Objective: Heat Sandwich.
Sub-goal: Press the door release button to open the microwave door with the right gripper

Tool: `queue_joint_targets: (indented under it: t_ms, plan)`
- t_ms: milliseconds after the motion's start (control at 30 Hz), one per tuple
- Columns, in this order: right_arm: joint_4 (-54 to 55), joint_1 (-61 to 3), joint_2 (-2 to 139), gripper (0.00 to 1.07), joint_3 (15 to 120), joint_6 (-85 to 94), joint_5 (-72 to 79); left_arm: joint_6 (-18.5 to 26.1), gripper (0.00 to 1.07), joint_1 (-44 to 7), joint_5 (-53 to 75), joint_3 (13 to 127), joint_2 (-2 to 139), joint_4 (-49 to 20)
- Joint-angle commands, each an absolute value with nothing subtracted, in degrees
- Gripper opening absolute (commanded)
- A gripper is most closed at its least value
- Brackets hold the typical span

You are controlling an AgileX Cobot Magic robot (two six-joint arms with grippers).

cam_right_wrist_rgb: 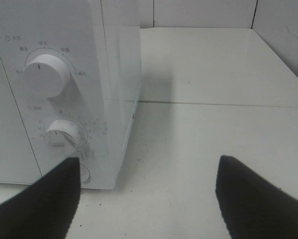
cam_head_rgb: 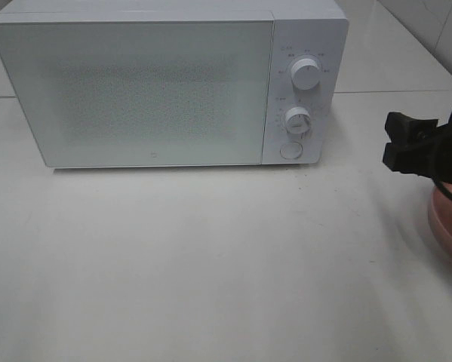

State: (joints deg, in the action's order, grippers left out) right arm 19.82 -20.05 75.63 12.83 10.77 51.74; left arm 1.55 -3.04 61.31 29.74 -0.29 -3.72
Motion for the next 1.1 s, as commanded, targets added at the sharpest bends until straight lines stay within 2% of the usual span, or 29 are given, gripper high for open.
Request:
queue_joint_targets:
  t_ms: [33, 133, 300, 433, 633, 733, 1100]
  plan:
    - [24.81, -23.55, 78.32, 0.74, 12.78, 13.69, 56.38, 1.49, 1.0, -2.98, 61.36, 29.62, -1.6, -3.95]
    - [29.28, -28.19, 81.76, 0.74, 12.78, 14.15, 61.25, 1.49, 1.0, -2.98, 61.36, 29.62, -1.6, -3.95]
    - [33.29, -31.74, 84.51, 0.74, 12.78, 14.15, 64.52, 1.49, 1.0, -2.98, 61.36, 29.62, -1.6, -3.95]
    - [41.14, -38.5, 90.01, 0.74, 12.95, 14.15, 70.36, 1.49, 1.0, -2.98, 61.36, 29.62, -1.6, -3.95]
    - [45.61, -43.03, 93.74, 0.74, 13.29, 14.15, 73.51, 1.49, 1.0, -2.98, 61.36, 29.62, -1.6, -3.95]
    - [48.01, -44.98, 96.03, 0.74, 15.18, 14.15, 73.57, 1.49, 1.0, -2.98, 61.36, 29.62, -1.6, -3.95]
    - [47.96, -45.44, 98.43, 0.74, 18.28, 14.04, 73.51, 1.49, 1.0, -2.98, 61.36, 29.62, -1.6, -3.95]
